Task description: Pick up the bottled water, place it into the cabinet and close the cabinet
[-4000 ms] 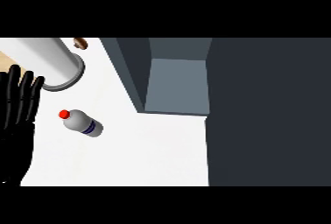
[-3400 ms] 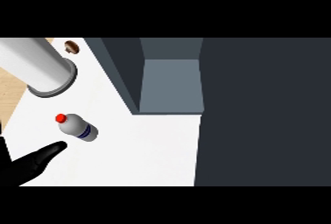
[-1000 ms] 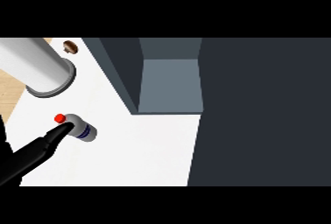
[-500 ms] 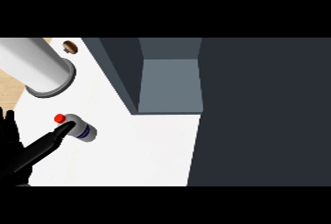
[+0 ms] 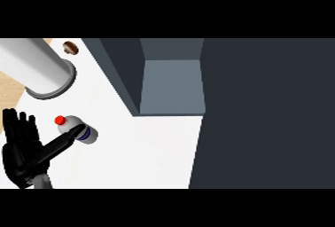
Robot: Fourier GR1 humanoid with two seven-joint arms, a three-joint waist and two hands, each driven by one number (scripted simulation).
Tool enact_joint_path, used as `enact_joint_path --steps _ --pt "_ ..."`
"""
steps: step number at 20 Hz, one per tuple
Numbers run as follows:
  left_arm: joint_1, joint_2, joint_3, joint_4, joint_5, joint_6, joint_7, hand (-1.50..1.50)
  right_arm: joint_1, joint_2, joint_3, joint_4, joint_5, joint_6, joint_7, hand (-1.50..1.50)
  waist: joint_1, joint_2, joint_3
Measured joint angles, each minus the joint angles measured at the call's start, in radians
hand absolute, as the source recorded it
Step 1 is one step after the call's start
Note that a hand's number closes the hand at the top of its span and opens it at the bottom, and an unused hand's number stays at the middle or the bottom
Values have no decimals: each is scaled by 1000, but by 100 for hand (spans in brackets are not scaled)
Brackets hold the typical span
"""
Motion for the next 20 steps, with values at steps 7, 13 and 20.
enact_joint_path --steps 7,13,20 --pt "6 -11 40 170 82 -63 -157 -150 -26 -1 19 -1 5 -19 29 -150 2 0 0" --pt "-24 -8 63 339 131 -91 -286 -150 -49 -6 2 3 6 -18 36 -150 2 0 0" --pt "-86 -3 118 560 166 -155 -429 -150 -37 -7 41 -1 13 -33 39 -150 -2 0 0"
